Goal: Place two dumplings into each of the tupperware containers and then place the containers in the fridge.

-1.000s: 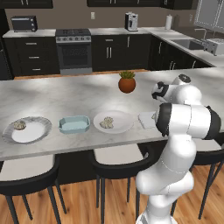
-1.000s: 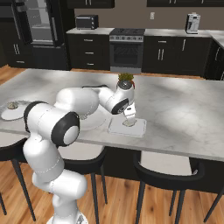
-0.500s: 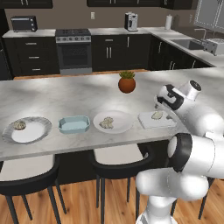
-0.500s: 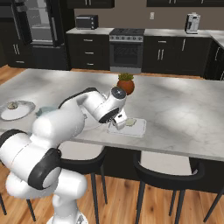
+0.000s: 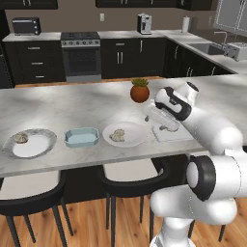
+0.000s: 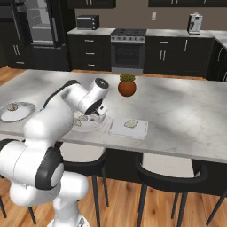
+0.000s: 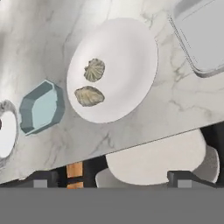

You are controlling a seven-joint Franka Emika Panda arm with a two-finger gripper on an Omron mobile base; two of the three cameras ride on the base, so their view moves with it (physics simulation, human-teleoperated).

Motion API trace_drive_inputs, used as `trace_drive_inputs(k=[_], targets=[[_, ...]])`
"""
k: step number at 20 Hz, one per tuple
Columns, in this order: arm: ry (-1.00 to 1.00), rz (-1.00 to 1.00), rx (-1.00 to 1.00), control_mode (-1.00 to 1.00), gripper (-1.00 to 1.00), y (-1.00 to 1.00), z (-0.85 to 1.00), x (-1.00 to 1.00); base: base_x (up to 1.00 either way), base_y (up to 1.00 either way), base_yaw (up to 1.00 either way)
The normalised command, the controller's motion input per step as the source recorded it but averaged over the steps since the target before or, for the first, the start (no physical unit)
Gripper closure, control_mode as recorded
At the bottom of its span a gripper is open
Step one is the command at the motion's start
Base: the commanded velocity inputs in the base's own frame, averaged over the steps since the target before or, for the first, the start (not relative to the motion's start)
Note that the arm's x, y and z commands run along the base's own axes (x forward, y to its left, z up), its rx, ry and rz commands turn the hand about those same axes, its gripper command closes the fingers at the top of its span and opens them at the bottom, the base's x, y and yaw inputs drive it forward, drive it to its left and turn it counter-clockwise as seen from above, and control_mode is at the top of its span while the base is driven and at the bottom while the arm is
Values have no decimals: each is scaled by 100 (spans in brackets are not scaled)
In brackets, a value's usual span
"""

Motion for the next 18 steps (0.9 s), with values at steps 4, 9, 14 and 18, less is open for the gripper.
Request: trace_drive_inputs(k=[4,9,14,18], targets=[[16,51,-11,-100,-100,67,-2,35,0,0,0],[23,47,-23,-100,-100,60,-30,47,0,0,0],[1,34,-28,-100,-100,26,-66,13,0,0,0],[0,29,-19,-100,-100,7,-66,11,0,0,0]])
